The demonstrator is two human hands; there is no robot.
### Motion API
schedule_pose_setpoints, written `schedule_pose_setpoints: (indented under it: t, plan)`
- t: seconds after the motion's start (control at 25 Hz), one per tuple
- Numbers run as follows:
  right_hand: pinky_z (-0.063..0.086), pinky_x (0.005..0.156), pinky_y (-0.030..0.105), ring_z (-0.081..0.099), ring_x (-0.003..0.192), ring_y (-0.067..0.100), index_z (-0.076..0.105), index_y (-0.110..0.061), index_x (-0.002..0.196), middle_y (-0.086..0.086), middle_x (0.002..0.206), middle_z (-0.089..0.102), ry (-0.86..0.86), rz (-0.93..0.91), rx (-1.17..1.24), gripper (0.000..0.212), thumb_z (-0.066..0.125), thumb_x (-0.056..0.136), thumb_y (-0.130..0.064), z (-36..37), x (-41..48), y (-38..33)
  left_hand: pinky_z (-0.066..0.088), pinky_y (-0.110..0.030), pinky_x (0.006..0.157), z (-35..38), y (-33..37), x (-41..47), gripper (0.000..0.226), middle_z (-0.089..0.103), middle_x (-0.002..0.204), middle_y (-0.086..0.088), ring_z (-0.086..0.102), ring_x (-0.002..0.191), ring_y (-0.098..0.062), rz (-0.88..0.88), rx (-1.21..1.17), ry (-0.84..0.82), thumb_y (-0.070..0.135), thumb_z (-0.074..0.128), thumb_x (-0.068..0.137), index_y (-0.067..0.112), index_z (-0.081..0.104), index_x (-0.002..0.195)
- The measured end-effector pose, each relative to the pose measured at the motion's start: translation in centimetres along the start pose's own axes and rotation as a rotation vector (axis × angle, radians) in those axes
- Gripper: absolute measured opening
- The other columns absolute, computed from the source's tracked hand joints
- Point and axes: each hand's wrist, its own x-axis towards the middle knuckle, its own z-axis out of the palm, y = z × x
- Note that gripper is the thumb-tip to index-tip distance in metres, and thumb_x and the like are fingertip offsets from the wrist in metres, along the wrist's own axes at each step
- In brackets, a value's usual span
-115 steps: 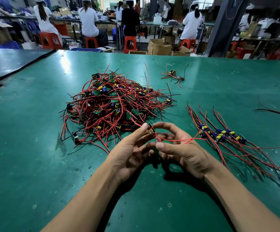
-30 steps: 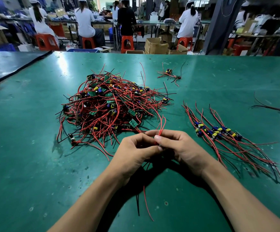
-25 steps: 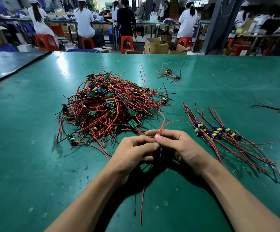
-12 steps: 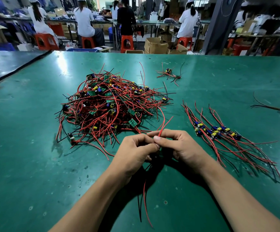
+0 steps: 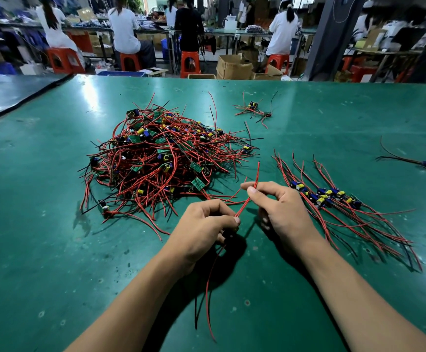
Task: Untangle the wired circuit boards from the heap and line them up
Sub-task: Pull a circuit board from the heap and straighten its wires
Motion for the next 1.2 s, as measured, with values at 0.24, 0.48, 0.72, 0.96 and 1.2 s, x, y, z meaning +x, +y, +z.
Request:
schedule_pose_setpoints:
  t: [0.24,0.48,0.72,0.96,1.2]
  plan:
    - [0.027,0.038,0.01,0.038,0.035,0.001,0.076,-0.01,0.091,-0.02,0.045,0.051,0.172,-0.061,0.032,0.011,0.072,0.091,-0.02,-0.2,0.5,-0.1,0.037,-0.016,0.046,-0.1,0.6,-0.2,0.022,0.057,0.057,-0.004,0.045,0.051,-0.013,-0.064,-0.046,-0.049,-0.003,0.067,0.082,0.01,0.063,0.065]
    - [0.025,0.037,0.018,0.03,0.037,0.006,0.067,-0.015,0.078,-0.006,0.056,0.045,0.257,0.032,0.321,0.015,0.07,0.092,-0.017,-0.1,0.6,-0.7,0.037,-0.017,0.046,-0.2,0.8,-0.5,0.021,0.053,0.06,-0.008,0.044,0.052,-0.013,-0.068,-0.041,-0.078,-0.004,0.065,0.082,0.008,0.062,0.066]
    - [0.023,0.029,0.016,0.028,0.03,0.004,0.066,-0.008,0.063,-0.004,0.055,0.037,0.095,0.367,0.859,0.027,0.065,0.086,-0.022,-0.7,0.5,-2.4,0.039,-0.016,0.048,-0.2,0.5,-0.3,0.027,0.058,0.059,-0.001,0.047,0.051,-0.009,-0.045,0.036,-0.091,-0.002,0.067,0.082,0.015,0.067,0.062]
    - [0.028,0.038,0.016,0.033,0.04,0.004,0.064,-0.007,0.086,-0.007,0.062,0.052,0.114,0.121,0.54,0.02,0.065,0.091,-0.026,-0.4,0.4,-1.5,0.038,-0.014,0.049,-0.5,0.2,-0.3,0.01,0.063,0.061,0.005,0.049,0.053,-0.007,-0.053,0.007,-0.105,0.006,0.068,0.086,0.01,0.077,0.083]
    - [0.034,0.048,0.022,0.043,0.055,0.011,0.077,-0.014,0.104,0.007,0.074,0.057,-0.378,0.217,0.289,0.032,0.082,0.077,-0.031,0.3,-0.8,-0.3,0.039,-0.015,0.048,-0.6,0.0,-0.1,0.015,0.061,0.063,-0.002,0.051,0.059,-0.016,-0.034,-0.06,0.013,0.009,0.066,0.089,0.01,0.074,0.078]
